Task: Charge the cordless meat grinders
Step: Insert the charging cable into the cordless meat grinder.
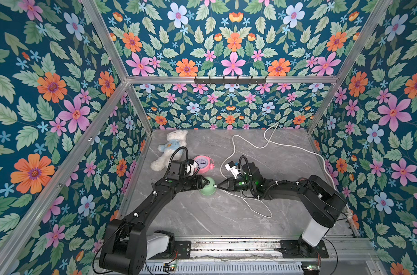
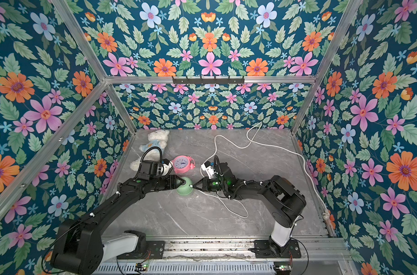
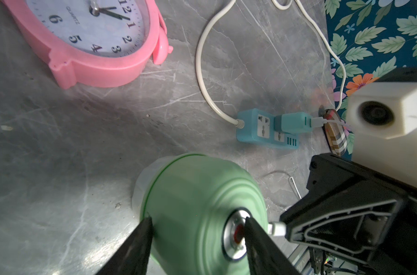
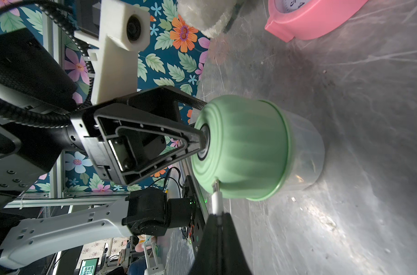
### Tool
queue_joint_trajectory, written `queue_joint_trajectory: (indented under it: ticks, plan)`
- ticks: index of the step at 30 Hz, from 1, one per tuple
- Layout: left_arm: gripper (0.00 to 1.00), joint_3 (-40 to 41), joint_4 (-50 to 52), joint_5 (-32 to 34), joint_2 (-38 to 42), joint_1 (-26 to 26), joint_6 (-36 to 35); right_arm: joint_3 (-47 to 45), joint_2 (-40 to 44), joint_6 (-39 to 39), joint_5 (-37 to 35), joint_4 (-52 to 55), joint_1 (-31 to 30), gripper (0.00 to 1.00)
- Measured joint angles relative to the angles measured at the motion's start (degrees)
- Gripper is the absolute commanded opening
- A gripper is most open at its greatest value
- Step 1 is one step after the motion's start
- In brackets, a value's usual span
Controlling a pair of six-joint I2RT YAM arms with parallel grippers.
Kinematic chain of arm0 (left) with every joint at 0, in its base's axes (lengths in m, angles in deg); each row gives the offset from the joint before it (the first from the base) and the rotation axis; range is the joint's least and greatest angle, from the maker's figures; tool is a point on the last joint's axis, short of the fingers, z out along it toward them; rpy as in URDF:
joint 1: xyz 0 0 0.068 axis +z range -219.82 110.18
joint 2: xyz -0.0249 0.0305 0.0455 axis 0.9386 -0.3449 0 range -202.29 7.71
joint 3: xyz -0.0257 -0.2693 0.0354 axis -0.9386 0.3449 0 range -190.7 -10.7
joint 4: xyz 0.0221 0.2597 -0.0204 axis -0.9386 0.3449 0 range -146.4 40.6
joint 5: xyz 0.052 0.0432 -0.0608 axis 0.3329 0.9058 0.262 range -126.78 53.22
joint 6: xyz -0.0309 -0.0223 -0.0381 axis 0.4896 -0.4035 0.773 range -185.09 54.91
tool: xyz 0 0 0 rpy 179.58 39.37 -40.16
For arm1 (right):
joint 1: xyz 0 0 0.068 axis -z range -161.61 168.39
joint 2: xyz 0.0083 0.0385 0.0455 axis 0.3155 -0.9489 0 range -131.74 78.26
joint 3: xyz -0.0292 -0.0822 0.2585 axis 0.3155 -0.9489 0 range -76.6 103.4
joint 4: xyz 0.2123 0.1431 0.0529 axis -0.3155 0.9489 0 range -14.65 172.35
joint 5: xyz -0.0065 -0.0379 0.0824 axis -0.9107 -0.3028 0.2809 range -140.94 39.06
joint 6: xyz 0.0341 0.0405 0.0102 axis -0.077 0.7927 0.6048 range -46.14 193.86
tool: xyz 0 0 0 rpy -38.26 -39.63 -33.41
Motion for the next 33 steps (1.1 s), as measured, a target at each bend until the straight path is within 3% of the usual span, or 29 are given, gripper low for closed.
queue_joint_trajectory:
  ticks: [33]
  plan:
    - [0.58, 2.5, -5.2, 5.7, 1.6, -4.2, 0.1, 1.6, -1.7, 2.1, 0.7, 0.3, 0.0, 0.0]
